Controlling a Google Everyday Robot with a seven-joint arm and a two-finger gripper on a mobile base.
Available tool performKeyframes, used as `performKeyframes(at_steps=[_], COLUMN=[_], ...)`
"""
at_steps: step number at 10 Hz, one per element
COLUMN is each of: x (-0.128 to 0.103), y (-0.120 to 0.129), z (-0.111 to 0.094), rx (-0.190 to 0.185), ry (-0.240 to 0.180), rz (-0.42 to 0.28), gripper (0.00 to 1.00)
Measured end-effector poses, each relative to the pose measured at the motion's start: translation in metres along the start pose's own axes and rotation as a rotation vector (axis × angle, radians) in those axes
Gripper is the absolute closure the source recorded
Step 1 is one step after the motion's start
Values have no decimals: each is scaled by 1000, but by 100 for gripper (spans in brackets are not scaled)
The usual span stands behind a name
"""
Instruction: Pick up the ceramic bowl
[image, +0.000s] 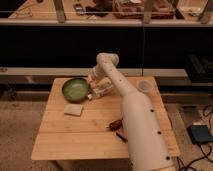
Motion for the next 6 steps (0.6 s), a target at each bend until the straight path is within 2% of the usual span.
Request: performKeyframes(at_steps=[6], x=[-16], y=[-11], z=[25], rx=[-1], ry=[-64], rz=[3], gripper=[52])
